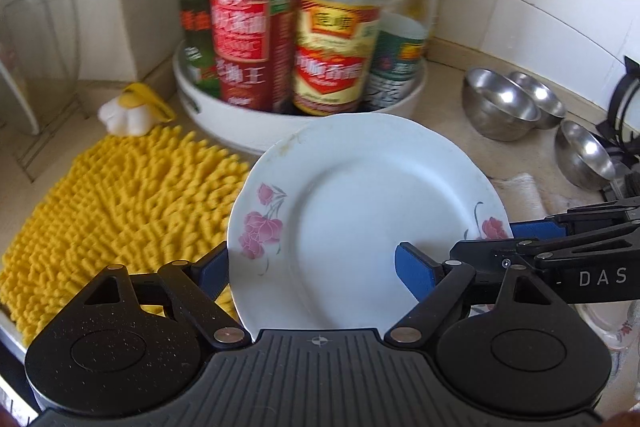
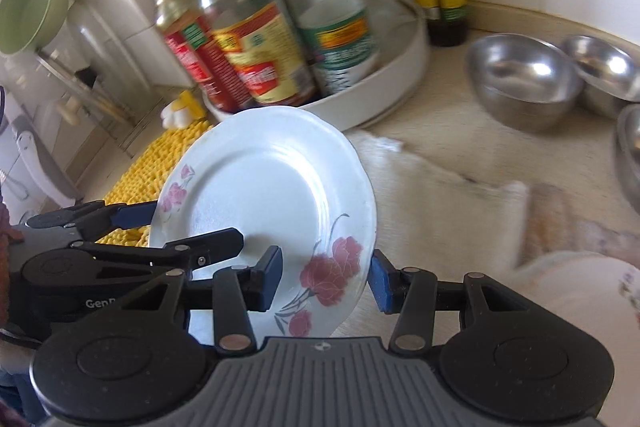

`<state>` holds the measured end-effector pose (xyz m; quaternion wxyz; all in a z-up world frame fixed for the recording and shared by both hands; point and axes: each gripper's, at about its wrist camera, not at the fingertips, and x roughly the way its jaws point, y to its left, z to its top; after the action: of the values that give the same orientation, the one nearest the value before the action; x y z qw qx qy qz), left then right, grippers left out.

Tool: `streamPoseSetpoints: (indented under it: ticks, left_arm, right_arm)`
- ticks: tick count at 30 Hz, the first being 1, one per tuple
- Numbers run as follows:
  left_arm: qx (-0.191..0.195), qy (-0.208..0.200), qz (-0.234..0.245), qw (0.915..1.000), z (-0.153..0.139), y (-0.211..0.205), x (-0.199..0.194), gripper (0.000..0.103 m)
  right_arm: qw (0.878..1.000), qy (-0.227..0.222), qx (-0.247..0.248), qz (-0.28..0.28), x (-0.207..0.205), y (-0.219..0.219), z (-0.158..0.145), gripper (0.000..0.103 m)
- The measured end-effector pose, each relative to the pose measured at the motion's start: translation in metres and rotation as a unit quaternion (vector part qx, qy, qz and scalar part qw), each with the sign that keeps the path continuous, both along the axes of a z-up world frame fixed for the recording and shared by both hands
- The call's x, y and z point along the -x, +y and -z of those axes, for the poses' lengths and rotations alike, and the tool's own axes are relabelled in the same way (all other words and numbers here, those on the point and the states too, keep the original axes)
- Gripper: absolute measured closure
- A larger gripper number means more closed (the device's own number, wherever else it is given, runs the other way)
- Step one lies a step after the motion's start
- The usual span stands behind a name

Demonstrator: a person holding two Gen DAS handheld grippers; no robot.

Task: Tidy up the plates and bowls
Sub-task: 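Lift the pink-flower plate with both tools and carry it toward the towel stack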

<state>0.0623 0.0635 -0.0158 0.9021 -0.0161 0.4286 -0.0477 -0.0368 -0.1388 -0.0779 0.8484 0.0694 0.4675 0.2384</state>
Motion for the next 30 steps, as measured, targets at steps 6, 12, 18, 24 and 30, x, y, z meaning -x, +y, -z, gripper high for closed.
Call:
streamPoseSetpoints:
  ticks: [6,12,18,24,30]
  left_arm:
    - [-0.002,-0.007,0.040,0.9992,-0.004,-0.032,-0.004,0.014]
    - [-0.007,-0.016,0.075,0.9970,-0.010,-0.061,-0.005,0.014]
    - [-0.007,-0.022,0.109,0.9938,-0.014,-0.086,-0.002,0.013]
    - [-0.008,-0.026,0.145,0.9890,-0.015,-0.116,0.001,0.013]
    - [-0.006,-0.020,0.191,0.9814,-0.010,-0.150,0.004,0.013]
  right_arm:
    - [0.999,-0.005,-0.002,0.037,0.010,-0.031,-0.007,0.055]
    - [0.998,-0.010,-0.003,0.069,0.024,-0.058,-0.012,0.055]
    - [0.995,-0.015,-0.002,0.102,0.038,-0.084,-0.018,0.055]
    - [0.990,-0.012,0.002,0.144,0.055,-0.113,-0.018,0.055]
    - [0.982,0.001,0.009,0.188,0.068,-0.143,-0.013,0.055]
